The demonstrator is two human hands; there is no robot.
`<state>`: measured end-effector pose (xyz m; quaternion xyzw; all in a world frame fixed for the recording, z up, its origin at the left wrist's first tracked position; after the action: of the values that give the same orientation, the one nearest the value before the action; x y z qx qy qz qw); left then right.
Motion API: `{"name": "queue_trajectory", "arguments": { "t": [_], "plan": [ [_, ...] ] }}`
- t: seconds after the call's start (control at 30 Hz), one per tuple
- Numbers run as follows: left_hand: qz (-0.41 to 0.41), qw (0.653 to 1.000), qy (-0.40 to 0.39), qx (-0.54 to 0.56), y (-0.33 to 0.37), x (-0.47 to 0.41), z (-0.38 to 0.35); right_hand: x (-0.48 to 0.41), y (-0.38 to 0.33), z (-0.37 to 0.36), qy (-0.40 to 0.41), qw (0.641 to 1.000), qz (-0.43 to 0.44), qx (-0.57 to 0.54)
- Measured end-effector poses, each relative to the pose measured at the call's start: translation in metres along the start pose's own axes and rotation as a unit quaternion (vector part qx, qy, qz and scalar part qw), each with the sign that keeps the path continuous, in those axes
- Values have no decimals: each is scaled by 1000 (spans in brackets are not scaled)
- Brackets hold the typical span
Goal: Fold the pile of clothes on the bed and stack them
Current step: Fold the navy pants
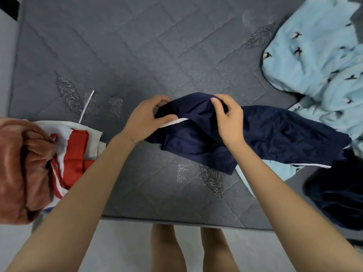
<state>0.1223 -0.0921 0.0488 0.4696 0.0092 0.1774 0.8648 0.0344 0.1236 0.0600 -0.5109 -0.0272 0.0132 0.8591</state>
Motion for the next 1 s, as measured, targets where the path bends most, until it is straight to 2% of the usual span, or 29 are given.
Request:
{"name": "queue_trajectory", "arguments": {
  "t": [0.1,0.2,0.33,0.43,0.57,0.73,0.87,1.0],
  "plan": [
    [28,991,-112,-62,-22,13,-14,6,5,12,-20,1000,-10,12],
    [-17,989,-81,-120,-34,27,-27,16,18,22,-42,998,-27,25],
    [75,997,-28,8,-17,30,-32,23,36,38,-81,993,-76,40],
    [71,995,6,70,17,22,-37,28,34,48,-125,987,-96,0],
    [69,988,-8,141,73,10,-54,27,23,65,-152,981,-102,-66],
    [62,966,-99,230,133,-1,-93,8,12,114,-62,992,-74,-78],
    [63,953,-126,268,171,-4,-132,-9,24,161,2,990,-101,-100],
    [78,953,-138,258,191,-4,-179,-19,55,197,51,989,-118,-68]
  ]
}}
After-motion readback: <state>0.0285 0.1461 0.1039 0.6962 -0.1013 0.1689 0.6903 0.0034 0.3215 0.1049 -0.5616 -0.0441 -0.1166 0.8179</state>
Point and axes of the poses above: each hand's wrist, its own x-axis away from the middle knuckle, its own z-axis out of the back of the hand, y = z × x, the point moved 1 cm from there along -x, towards the middle knuckle, and after that the axes turned 12 degrees about y, right-handed, at the moved point
